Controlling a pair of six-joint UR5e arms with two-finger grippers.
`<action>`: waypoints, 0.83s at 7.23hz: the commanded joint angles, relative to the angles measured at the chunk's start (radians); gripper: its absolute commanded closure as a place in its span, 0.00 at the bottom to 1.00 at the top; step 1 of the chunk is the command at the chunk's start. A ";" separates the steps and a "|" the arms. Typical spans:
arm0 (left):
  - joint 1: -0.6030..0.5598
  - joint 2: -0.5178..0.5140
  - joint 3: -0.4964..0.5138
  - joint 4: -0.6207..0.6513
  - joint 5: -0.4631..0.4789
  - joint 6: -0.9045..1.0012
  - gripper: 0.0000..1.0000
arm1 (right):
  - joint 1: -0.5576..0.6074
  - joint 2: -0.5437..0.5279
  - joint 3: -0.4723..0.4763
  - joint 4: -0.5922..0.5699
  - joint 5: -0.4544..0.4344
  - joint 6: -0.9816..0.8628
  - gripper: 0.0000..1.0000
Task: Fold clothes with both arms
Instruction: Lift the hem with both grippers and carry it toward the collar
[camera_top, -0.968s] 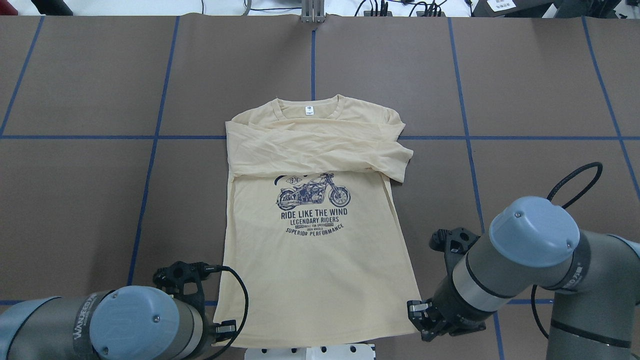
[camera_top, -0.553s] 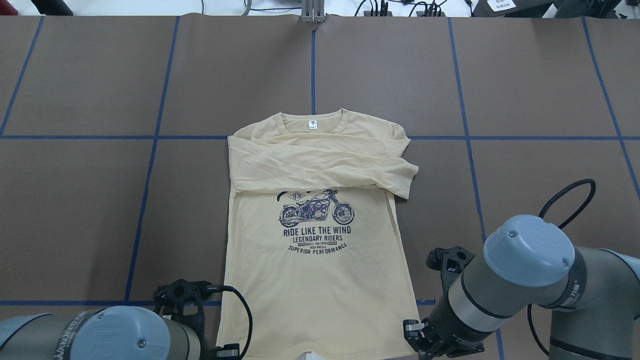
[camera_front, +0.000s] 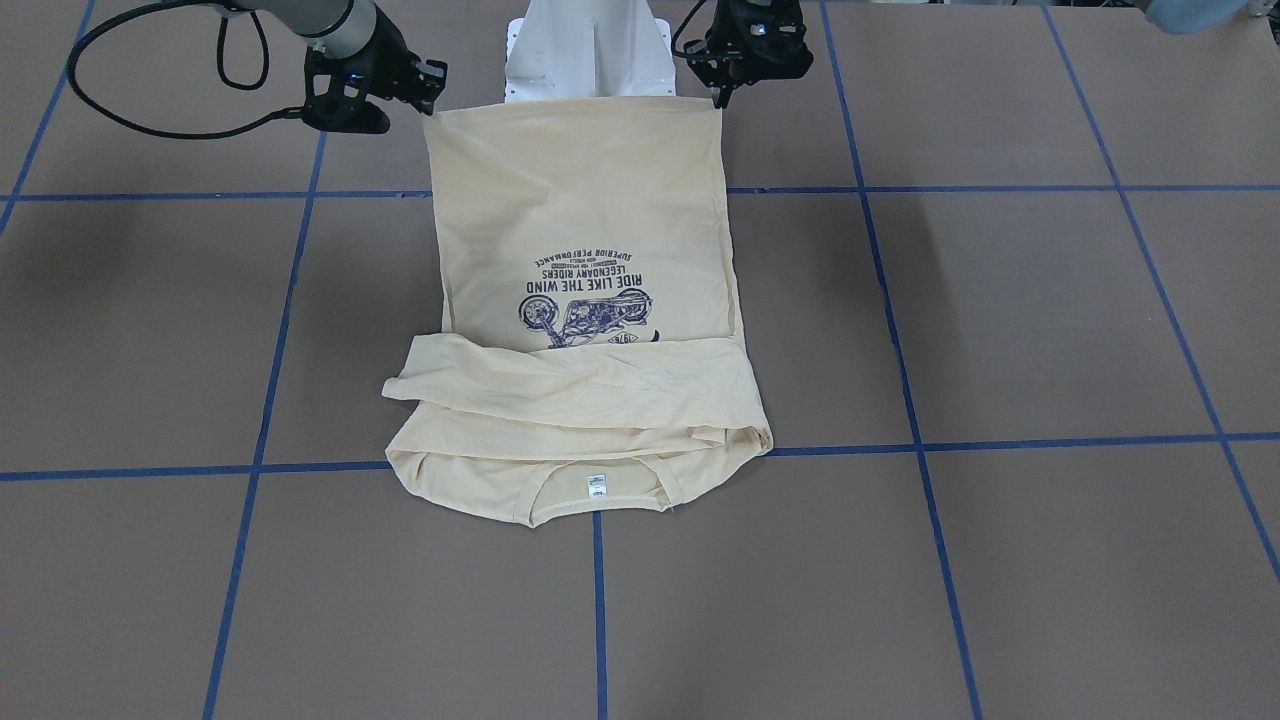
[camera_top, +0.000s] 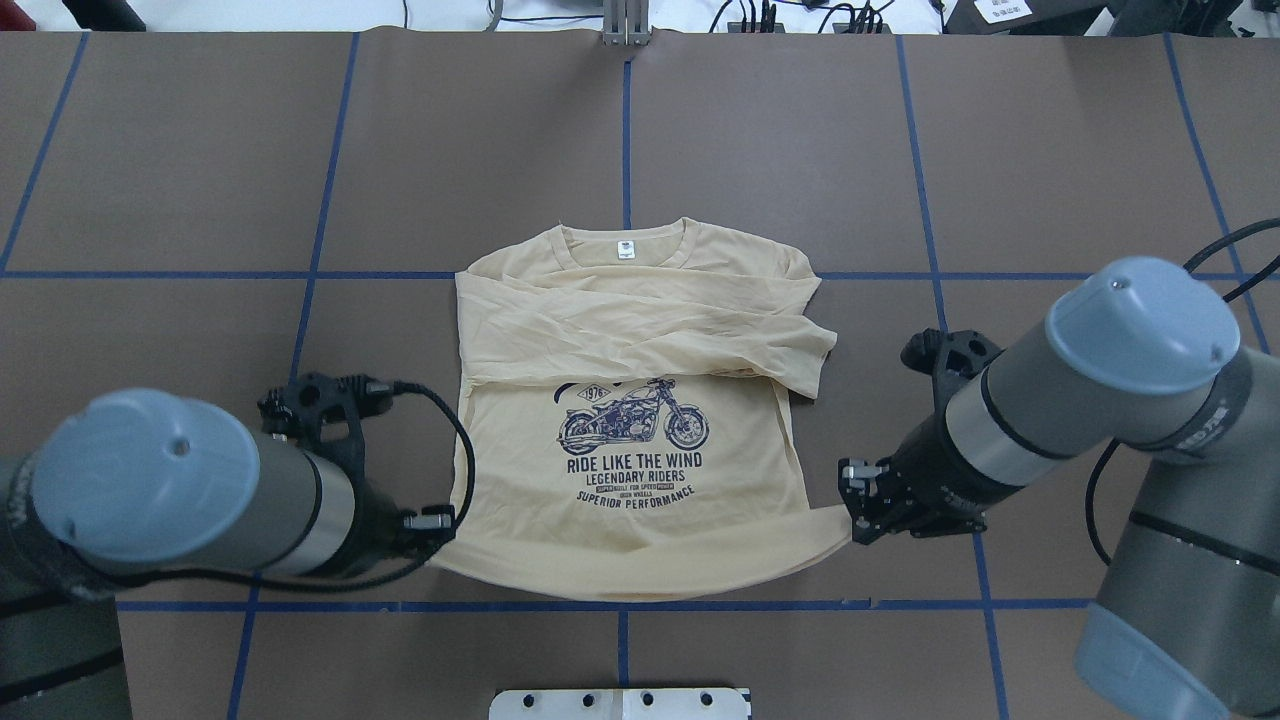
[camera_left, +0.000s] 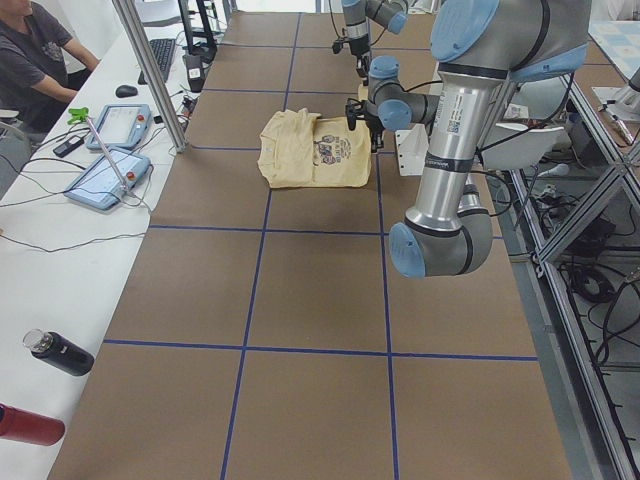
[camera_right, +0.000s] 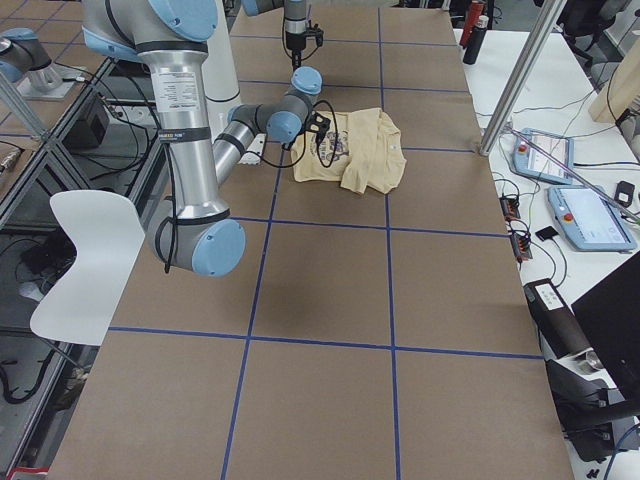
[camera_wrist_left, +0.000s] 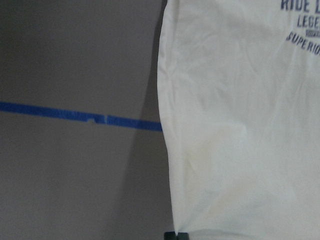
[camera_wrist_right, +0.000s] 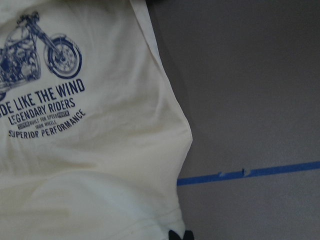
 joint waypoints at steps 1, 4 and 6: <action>-0.189 -0.059 0.060 -0.004 -0.084 0.073 1.00 | 0.156 0.059 -0.049 0.000 0.032 -0.032 1.00; -0.382 -0.133 0.157 -0.035 -0.160 0.179 1.00 | 0.331 0.167 -0.152 -0.001 0.074 -0.037 1.00; -0.444 -0.152 0.304 -0.233 -0.186 0.176 1.00 | 0.382 0.224 -0.253 -0.001 0.071 -0.076 1.00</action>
